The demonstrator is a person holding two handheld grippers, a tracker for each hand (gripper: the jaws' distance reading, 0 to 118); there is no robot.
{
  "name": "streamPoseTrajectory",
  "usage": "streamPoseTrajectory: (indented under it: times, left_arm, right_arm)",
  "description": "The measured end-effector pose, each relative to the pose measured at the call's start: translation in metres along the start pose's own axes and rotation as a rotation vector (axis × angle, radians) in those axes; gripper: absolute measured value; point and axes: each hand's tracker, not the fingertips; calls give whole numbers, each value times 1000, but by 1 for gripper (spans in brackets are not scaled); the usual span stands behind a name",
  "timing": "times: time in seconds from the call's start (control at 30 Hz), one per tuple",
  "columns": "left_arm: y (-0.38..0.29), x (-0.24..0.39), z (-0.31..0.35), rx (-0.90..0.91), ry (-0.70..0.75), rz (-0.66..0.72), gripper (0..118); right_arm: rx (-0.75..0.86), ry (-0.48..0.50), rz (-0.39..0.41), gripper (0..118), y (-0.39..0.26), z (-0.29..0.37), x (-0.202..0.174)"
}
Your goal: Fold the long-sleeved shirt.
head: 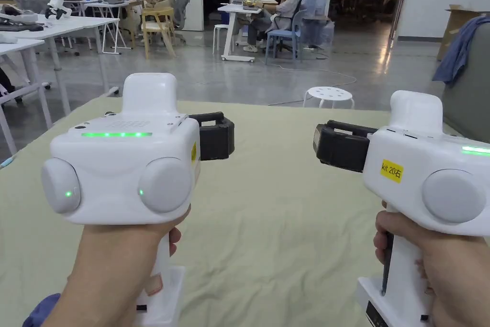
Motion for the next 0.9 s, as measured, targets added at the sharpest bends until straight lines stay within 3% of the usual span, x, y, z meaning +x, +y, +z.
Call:
streamPoseTrajectory:
  times: [0.9]
  left_arm:
    - [1,6,2,2,-12,-2,117]
  right_arm:
    - [1,-6,-5,116,0,1,5]
